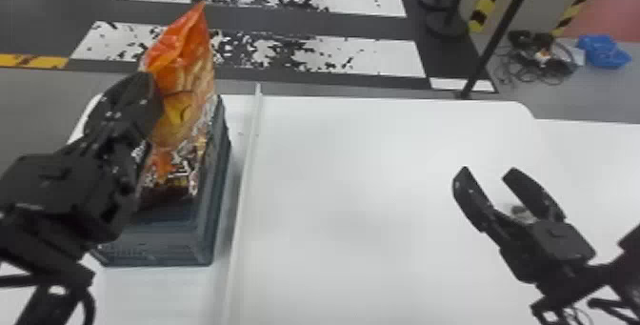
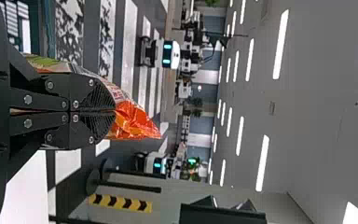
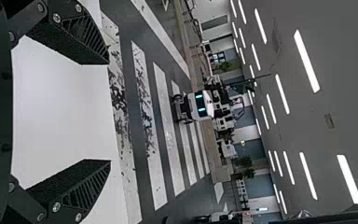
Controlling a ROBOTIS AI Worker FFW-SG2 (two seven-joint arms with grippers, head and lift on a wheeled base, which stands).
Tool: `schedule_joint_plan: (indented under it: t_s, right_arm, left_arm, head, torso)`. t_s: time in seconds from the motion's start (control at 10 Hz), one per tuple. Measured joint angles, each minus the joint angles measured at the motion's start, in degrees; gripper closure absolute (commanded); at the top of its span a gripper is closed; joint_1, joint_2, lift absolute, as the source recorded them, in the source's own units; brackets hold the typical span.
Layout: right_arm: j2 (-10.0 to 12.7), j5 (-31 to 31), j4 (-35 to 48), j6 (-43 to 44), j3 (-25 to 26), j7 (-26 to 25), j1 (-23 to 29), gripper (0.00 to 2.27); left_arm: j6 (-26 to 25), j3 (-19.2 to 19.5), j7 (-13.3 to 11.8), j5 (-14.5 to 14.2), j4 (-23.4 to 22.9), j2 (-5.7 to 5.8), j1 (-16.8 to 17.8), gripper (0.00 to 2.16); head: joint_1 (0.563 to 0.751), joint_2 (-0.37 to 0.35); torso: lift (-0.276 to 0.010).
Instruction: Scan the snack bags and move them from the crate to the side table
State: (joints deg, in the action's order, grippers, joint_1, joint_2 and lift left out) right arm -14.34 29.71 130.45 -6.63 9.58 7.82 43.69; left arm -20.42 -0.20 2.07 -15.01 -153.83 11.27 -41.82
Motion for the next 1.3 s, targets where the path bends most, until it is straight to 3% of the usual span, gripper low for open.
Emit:
schedule_joint_plan:
  t_s: [0.1, 0.3, 0.4, 0.6, 0.8, 1.0, 1.3]
  right_arm:
    - [0.25, 0.00, -0.02, -0.11, -0.01, 0.00, -0.23, 0.19]
    - [1.39, -0.04, -0.02, -0.34, -0.21, 0.09, -0.44, 0.19]
    - [1.83, -0.19, -0.04, -0.36, -0.26, 0.09, -0.47, 0.19]
    - [2.28, -0.74, -0.11, -0.37, -0.12, 0.09, -0.53, 0.19]
    - [2.46, -0.89, -0.11, -0.51, 0.16, 0.09, -0.48, 0.19]
    - [2.42, -0.89, 0.02, -0.53, 0.76, 0.09, -0.30, 0.19]
    - [1.17, 0.08, -0.28, -0.53, 1.89, 0.02, -0.40, 0.19]
  left_arm:
    - [-1.15, 0.02, -2.57, -3.31, -0.74, -0.04, 0.66, 2.13]
    - [-4.92, 1.41, -11.15, -12.99, -0.04, -0.53, 3.14, 2.13]
    - [-7.13, 1.90, -13.47, -17.75, 1.47, -1.06, 4.53, 2.13]
    - [-10.95, 1.20, -17.16, -22.31, 8.51, -2.34, 7.61, 2.13]
    - [-12.65, -2.30, -21.24, -22.44, 18.89, -3.85, 11.56, 2.13]
    - [-13.18, -6.59, -23.43, -21.35, 29.39, -5.86, 16.46, 2.13]
    - [-12.77, -9.66, -27.55, -19.58, 44.61, -9.79, 23.19, 2.13]
  head:
    - [0.695, -0.140]
    - [0.695, -0.205]
    - [0.695, -0.219]
    - [0.695, -0.252]
    - [0.695, -0.286]
    - [0.695, -0.348]
    - [0.695, -0.350]
  torso:
    - [-0.087]
    - [-0.087]
    - [-0.087]
    - [-0.087]
    - [-0.087]
    - [-0.087]
    - [-0.087]
